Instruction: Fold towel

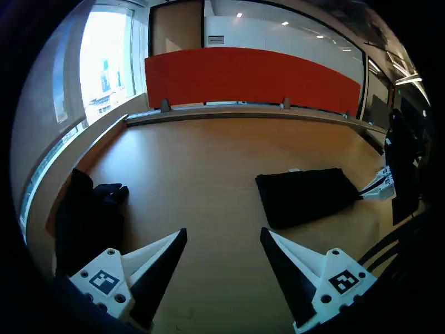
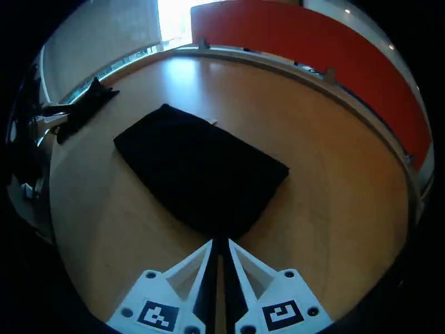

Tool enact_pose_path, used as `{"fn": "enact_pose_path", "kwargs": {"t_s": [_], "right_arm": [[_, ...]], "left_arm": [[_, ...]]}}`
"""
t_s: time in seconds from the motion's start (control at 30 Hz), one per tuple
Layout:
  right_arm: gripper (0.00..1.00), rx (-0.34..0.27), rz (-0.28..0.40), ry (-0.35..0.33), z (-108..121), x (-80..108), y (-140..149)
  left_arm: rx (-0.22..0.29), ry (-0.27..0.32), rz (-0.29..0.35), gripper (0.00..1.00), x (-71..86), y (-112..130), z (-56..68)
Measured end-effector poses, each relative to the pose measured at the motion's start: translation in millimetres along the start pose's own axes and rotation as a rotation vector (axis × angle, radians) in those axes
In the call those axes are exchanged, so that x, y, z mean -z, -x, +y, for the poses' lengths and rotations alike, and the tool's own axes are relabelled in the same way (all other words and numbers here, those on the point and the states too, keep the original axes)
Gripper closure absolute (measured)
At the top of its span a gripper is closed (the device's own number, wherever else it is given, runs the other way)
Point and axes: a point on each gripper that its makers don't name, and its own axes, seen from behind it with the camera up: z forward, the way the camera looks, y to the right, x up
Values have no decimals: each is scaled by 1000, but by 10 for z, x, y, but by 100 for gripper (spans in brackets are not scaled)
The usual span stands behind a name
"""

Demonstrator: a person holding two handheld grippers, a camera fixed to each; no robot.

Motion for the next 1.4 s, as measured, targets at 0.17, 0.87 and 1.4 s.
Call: {"fn": "enact_pose_path", "kwargs": {"t_s": [0.17, 0.87, 1.4], "right_arm": [[95, 0, 46, 8, 3, 97, -171], [95, 140, 223, -6, -269, 371, -1312], [95, 257, 209, -49, -544, 265, -1629]], "left_arm": [[-1, -1, 1, 2, 13, 7, -14], [13, 3, 11, 2, 74, 16, -22], [27, 2, 17, 2, 141, 29, -45]]}}
